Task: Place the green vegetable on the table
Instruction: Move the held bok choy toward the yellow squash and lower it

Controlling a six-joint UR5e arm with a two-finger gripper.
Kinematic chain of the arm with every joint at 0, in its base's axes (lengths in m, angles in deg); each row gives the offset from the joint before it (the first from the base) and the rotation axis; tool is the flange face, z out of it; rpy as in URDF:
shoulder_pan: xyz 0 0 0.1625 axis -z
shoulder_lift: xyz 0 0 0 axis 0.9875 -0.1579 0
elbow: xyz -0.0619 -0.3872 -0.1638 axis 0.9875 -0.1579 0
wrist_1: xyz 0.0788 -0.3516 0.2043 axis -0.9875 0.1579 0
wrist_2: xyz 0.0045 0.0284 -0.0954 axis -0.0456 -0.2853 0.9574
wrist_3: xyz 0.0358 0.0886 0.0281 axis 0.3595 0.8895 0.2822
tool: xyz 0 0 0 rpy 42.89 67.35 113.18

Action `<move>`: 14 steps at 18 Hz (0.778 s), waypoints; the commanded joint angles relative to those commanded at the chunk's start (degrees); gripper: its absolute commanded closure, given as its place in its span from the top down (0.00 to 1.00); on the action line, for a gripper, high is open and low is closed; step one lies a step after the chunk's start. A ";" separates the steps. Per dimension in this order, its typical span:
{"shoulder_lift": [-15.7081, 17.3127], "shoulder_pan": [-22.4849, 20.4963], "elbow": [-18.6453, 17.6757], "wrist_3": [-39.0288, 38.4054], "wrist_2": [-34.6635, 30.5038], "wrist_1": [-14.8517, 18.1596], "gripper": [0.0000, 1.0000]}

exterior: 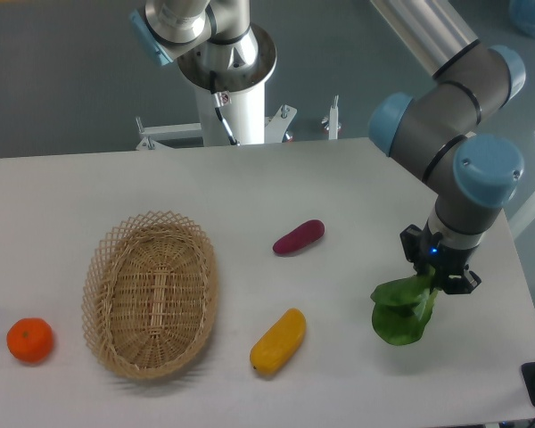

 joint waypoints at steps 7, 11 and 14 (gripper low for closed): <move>3.77 1.93 -12.74 0.44 0.00 -10.82 0.31; 6.42 4.48 -17.85 0.26 -0.09 -11.09 0.31; 6.51 5.80 -18.03 0.17 -0.09 -11.09 0.42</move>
